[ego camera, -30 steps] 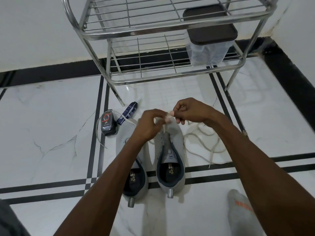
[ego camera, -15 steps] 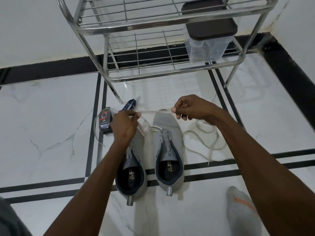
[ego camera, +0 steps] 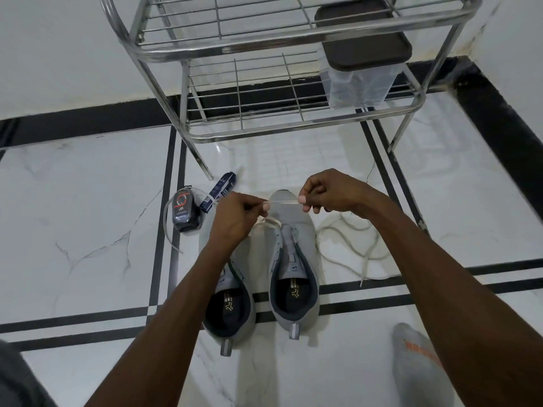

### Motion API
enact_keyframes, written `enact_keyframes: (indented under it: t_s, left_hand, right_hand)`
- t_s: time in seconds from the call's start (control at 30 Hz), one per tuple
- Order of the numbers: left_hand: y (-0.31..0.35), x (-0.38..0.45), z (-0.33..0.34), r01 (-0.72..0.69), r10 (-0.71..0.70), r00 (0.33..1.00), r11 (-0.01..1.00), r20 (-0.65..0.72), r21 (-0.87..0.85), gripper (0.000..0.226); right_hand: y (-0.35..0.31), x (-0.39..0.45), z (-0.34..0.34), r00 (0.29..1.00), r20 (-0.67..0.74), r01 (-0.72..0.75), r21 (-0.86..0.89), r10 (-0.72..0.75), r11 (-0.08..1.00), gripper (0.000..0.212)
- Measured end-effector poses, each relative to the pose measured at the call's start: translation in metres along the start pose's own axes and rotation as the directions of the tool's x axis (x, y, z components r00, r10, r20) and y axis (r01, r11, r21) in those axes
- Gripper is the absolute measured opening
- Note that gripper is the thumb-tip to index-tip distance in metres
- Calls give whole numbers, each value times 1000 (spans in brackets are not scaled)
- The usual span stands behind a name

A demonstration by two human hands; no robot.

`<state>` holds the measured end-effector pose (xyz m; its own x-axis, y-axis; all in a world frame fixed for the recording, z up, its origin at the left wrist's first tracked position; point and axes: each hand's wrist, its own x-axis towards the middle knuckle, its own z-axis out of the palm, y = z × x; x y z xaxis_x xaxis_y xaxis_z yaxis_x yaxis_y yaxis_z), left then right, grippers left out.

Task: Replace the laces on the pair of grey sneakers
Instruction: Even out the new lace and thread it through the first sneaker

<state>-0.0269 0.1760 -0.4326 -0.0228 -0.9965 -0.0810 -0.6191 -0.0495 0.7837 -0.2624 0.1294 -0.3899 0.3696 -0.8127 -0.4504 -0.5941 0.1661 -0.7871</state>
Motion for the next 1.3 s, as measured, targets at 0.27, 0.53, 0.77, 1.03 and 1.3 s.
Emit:
enact_keyframes:
  t_s: [0.27,0.53,0.77,1.03,1.3]
  left_hand:
    - [-11,-2,-4,219,-201,968,969,-149,115,29]
    - [19,1,22,-119,141,972,985,188,-126,29]
    - [2,1,27,17,-9,999,986,48,-164,5]
    - [0,-8,44,5,-5,1000,1000,-3,9,6]
    - [-2,-17,61,-29,29,1000,997,-3,74,12]
  right_hand:
    - [1,4,1,1000,-11,-29,-163,28,986,14]
    - [-11,8,20,995,-77,-61,20,62,998,15]
    - [3,2,24,976,-101,-178,153,194,972,40]
    - [23,3,87,955,-180,-283,-321,235,904,31]
    - [51,8,84,934,-314,-190,-37,169,981,18]
